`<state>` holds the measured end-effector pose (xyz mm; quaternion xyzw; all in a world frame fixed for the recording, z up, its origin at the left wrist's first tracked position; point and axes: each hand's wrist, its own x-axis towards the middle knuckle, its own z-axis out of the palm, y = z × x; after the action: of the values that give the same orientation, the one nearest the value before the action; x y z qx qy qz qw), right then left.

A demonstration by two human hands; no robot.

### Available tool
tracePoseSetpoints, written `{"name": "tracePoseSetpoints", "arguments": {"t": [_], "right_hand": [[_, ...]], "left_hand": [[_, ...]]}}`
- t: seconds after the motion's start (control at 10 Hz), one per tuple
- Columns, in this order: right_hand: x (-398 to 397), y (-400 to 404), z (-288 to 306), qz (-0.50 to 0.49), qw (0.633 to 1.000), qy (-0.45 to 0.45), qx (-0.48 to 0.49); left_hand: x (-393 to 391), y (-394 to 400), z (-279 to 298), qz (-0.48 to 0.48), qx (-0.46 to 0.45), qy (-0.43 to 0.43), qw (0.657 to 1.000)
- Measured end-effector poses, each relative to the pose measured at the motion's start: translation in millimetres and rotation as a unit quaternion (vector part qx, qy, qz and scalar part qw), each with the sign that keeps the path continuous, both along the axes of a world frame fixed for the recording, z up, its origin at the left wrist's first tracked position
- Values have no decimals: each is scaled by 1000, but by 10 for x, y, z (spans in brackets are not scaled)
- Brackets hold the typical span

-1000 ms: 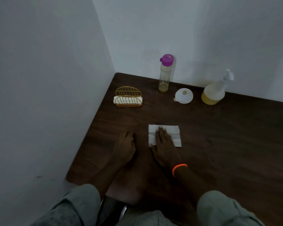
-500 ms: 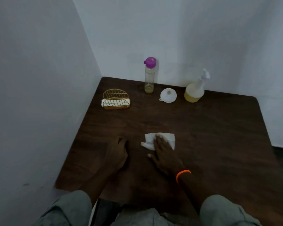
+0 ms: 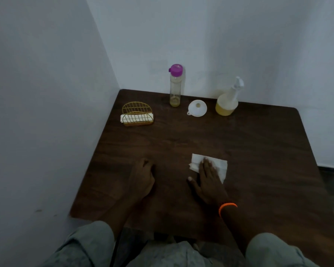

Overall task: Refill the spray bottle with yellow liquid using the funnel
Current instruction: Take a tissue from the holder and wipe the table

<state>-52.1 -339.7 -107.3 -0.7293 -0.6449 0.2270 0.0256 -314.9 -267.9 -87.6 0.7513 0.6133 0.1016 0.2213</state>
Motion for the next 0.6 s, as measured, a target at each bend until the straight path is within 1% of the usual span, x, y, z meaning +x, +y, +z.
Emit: {"name": "tracePoseSetpoints", "arguments": {"t": [0.1,0.2,0.3,0.4,0.5,0.6], "right_hand": [[-441,69,-34,58,998,18,-8],[-940,-4,-54,169,985,26,-7],[-1283,-191,-108,245,969,8,22],[-1277,-281,-158,289,957,10,25],[-1072,-319,-178,277,959,-17,48],[-700,-333,-113,201,978,-35,43]], "left_hand": [[-132,-68,46,13,-19,4,1000],[-239,-145,57,-20,25,13,999],[-256,-206,265,-12,-26,47,999],[-269,-188,159,-11,-25,43,999],[-236,-215,134,-28,-25,20,999],[-163,-213,-26,-89,-59,17,994]]}}
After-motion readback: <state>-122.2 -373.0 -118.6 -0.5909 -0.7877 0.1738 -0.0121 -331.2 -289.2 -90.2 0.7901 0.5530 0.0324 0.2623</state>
